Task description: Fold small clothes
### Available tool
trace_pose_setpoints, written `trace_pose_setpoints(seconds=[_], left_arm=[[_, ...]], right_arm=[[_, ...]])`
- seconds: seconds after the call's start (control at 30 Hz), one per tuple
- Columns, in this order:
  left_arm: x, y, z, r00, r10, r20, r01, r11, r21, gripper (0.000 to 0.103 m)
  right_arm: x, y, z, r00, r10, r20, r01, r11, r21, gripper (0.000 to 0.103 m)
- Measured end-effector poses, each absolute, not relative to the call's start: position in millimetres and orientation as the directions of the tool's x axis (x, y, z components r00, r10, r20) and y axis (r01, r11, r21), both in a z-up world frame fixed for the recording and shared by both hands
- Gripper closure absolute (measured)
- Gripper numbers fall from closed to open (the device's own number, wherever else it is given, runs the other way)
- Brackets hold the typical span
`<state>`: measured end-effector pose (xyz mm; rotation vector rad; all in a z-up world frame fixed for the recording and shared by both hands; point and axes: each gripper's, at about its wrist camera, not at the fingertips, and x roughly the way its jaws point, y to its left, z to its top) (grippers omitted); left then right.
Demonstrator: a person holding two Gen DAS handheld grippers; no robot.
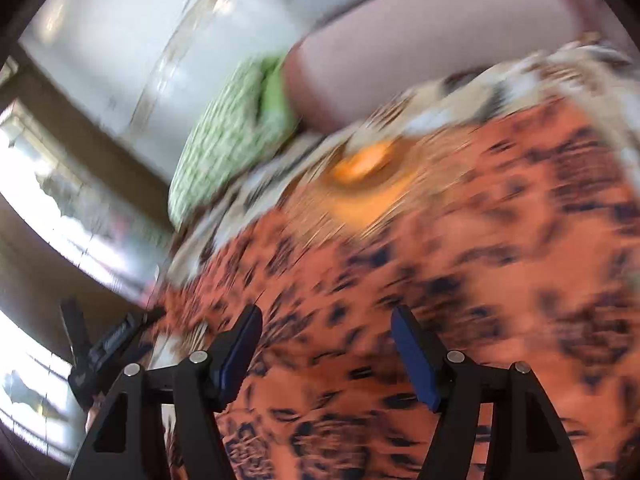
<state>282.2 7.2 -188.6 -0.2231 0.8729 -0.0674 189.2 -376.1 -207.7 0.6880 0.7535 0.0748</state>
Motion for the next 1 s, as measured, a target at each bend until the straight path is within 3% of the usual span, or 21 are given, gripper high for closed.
trace_pose_setpoints(seconds=[0.07, 0.2, 0.3, 0.4, 0.5, 0.57, 0.6, 0.67, 0.7, 0.83, 1.0], left_arm=[[285, -12, -196, 0.615, -0.215, -0.758, 0.035, 0.968, -0.247, 0.001], [295, -52, -217, 0.525, -0.328, -0.785, 0.155, 0.944, -0.290, 0.027], [307, -80, -235, 0.462, -0.382, -0.801, 0.198, 0.924, -0.326, 0.037], [316, -107, -250, 0.400, -0.392, -0.828, 0.245, 0.917, -0.316, 0.046], [316, -124, -255, 0.408, -0.345, -0.845, 0.274, 0.930, -0.247, 0.048], [315, -129, -254, 0.394, -0.375, -0.840, 0.306, 0.914, -0.265, 0.066], [316, -131, -255, 0.375, -0.400, -0.836, 0.323, 0.902, -0.287, 0.080], [315, -133, -255, 0.373, -0.416, -0.829, 0.332, 0.894, -0.299, 0.085], [314, -133, -253, 0.375, -0.433, -0.819, 0.343, 0.886, -0.312, 0.094], [307, -125, -234, 0.392, -0.568, -0.724, 0.392, 0.815, -0.427, 0.100], [303, -110, -205, 0.523, -0.560, -0.643, 0.384, 0.828, -0.409, 0.101]], right_arm=[[183, -403, -205, 0.773, 0.245, -0.586, 0.232, 0.750, 0.619, 0.032], [171, -449, -209, 0.793, 0.212, -0.571, 0.325, 0.646, 0.691, 0.032], [171, -461, -217, 0.786, 0.240, -0.570, 0.344, 0.596, 0.726, 0.032], [166, -471, -223, 0.780, 0.245, -0.575, 0.356, 0.581, 0.731, 0.032], [160, -488, -225, 0.790, 0.213, -0.575, 0.377, 0.572, 0.729, 0.032], [155, -501, -226, 0.804, 0.180, -0.567, 0.391, 0.558, 0.732, 0.032], [152, -508, -226, 0.814, 0.169, -0.556, 0.393, 0.545, 0.740, 0.032], [147, -521, -227, 0.832, 0.142, -0.537, 0.399, 0.520, 0.756, 0.032], [145, -525, -227, 0.836, 0.128, -0.533, 0.405, 0.512, 0.758, 0.032], [142, -539, -228, 0.844, 0.094, -0.528, 0.424, 0.486, 0.764, 0.032], [139, -544, -221, 0.851, 0.043, -0.523, 0.439, 0.489, 0.754, 0.032]])
